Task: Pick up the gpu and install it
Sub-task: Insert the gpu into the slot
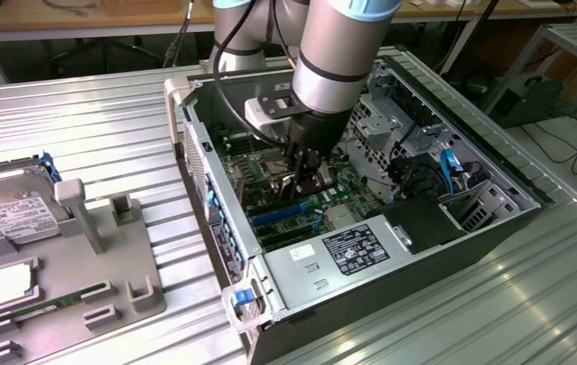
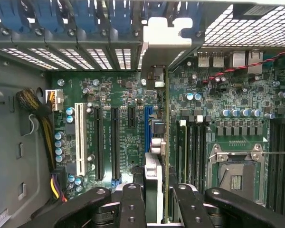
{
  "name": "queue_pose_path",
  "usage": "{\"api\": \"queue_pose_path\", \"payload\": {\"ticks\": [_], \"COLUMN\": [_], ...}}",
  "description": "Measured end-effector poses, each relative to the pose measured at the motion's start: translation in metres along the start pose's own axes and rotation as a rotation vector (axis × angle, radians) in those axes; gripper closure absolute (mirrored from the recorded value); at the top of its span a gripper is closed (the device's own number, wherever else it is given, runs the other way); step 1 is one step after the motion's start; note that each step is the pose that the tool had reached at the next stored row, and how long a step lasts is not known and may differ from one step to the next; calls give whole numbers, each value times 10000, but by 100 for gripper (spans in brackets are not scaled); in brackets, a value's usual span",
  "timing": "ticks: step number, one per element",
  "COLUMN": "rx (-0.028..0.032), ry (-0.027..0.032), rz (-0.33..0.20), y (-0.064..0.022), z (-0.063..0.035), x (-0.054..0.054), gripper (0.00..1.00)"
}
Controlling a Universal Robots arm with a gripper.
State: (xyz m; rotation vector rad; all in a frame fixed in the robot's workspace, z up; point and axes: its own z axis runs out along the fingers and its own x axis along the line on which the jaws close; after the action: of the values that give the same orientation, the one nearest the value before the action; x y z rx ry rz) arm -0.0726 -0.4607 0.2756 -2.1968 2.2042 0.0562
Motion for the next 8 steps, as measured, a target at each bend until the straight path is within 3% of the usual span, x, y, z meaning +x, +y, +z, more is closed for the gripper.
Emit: {"api": "queue_pose_path", "payload": {"ticks": [8], "rx": [-2], "ry": [-1], "rz": [1], "y": [22], "z": [46], "x": [38], "gripper": [72]}}
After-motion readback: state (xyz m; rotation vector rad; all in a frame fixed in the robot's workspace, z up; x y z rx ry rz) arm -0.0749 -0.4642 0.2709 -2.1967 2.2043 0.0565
